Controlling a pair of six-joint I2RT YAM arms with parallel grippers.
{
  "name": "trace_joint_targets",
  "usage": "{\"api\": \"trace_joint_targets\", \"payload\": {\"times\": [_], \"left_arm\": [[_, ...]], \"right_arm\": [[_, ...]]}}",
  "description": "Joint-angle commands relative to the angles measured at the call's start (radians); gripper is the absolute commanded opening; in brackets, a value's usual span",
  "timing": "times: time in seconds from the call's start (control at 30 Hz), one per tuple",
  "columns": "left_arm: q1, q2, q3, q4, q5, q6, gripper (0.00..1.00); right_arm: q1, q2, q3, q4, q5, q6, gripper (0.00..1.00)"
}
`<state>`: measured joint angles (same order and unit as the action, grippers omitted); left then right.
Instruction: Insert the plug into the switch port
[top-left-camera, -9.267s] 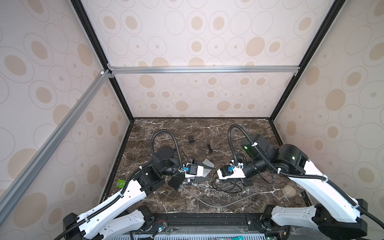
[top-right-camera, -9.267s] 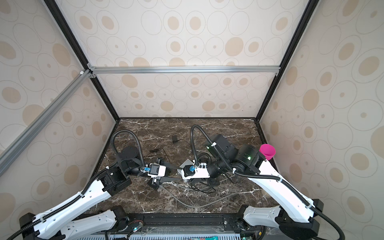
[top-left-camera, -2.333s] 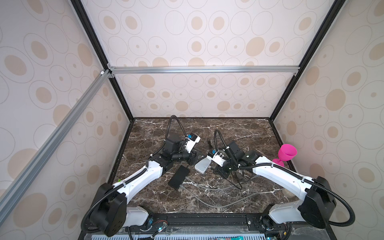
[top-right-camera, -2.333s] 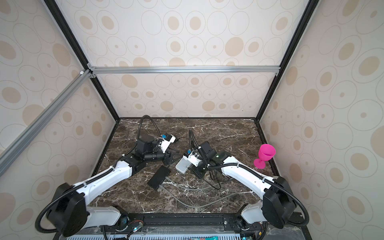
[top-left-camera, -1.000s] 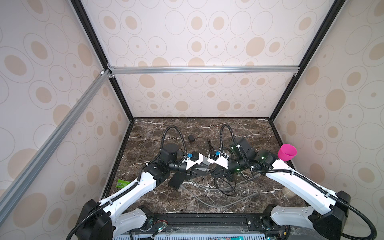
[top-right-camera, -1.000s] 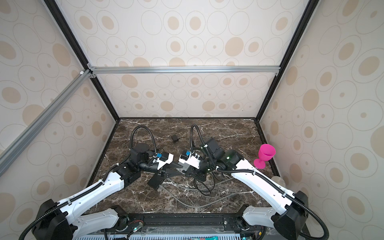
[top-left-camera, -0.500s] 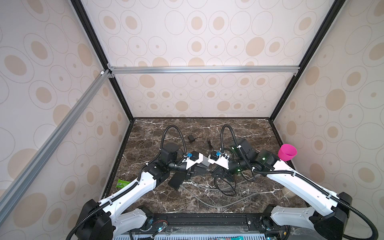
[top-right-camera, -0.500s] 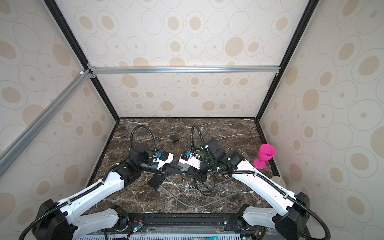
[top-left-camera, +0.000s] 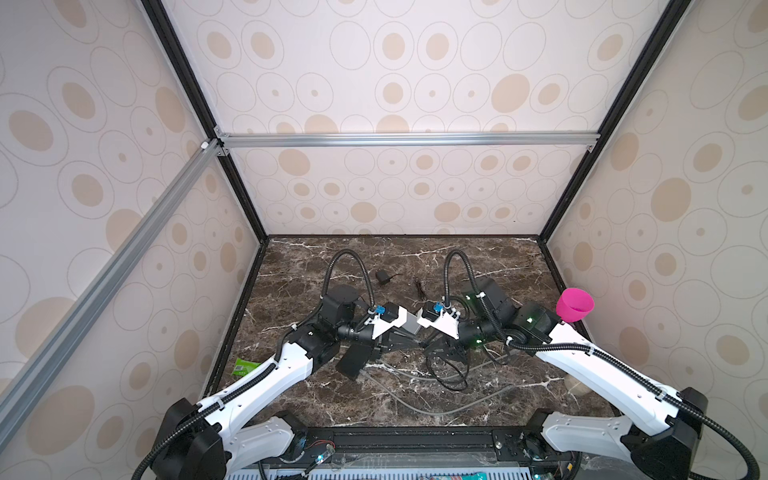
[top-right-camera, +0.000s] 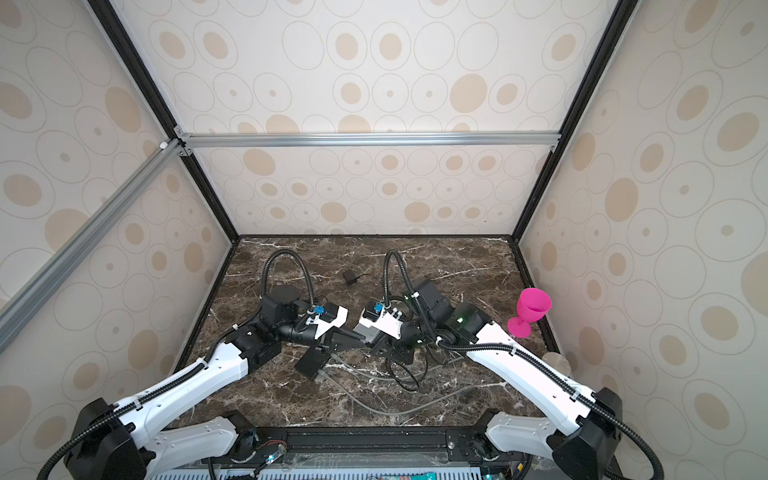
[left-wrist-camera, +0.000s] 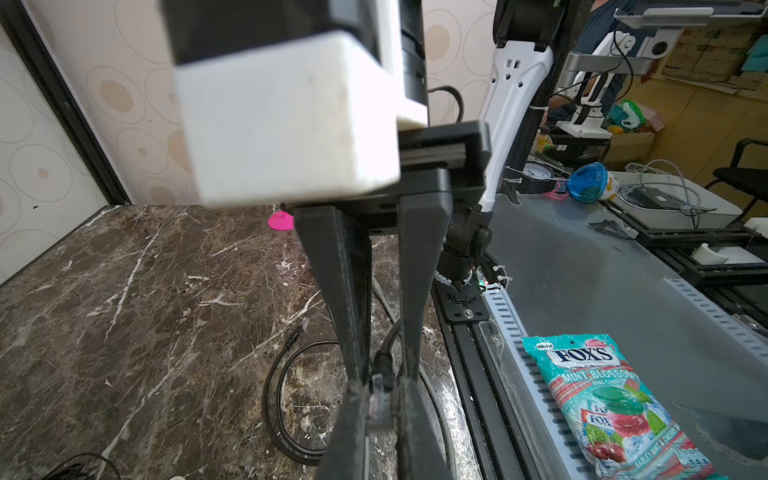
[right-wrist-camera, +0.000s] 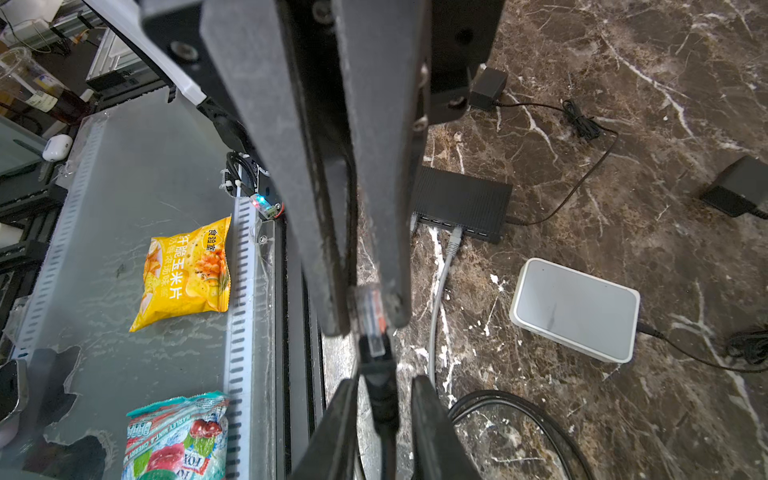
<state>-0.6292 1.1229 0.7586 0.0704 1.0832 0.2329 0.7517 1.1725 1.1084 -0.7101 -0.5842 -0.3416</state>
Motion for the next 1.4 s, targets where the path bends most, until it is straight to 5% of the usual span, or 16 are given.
{"api": "trace_joint_targets", "payload": {"times": [0.0, 0.27, 0.37, 0.5, 0.53, 0.73, 0.9, 1.1, 1.37], "left_arm": [[-0.003, -0.005, 0.045, -0.018, 0.006, 0.037, 0.0], [-0.004, -0.008, 0.045, -0.022, 0.004, 0.037, 0.0], [-0.004, -0.005, 0.041, -0.017, -0.008, 0.011, 0.01], [0.01, 0.0, 0.022, 0.051, -0.263, -0.232, 0.96], [0.026, 0.011, 0.024, 0.051, -0.315, -0.288, 0.98], [0.104, 0.174, 0.144, -0.145, -0.46, -0.43, 0.98], [0.128, 0.243, 0.165, -0.15, -0.488, -0.498, 0.98], [0.127, 0.321, 0.126, -0.112, -0.506, -0.574, 0.97], [0.128, 0.498, 0.166, -0.207, -0.553, -0.606, 0.7]], "right_arm": [[0.003, -0.017, -0.017, 0.009, -0.02, -0.007, 0.23], [0.004, -0.007, -0.017, 0.017, -0.04, -0.007, 0.0], [0.004, -0.009, -0.017, 0.02, -0.036, -0.004, 0.0], [0.001, -0.008, -0.022, 0.008, 0.099, 0.018, 0.0], [-0.005, -0.001, -0.022, 0.002, 0.19, 0.033, 0.0], [-0.174, 0.098, 0.171, -0.129, 0.689, -0.006, 0.0], [-0.189, 0.172, 0.338, -0.055, 1.017, -0.208, 0.0], [-0.19, 0.263, 0.284, -0.067, 0.828, -0.177, 0.0], [-0.171, 0.36, -0.05, 0.133, 0.568, 0.044, 0.0]]}}
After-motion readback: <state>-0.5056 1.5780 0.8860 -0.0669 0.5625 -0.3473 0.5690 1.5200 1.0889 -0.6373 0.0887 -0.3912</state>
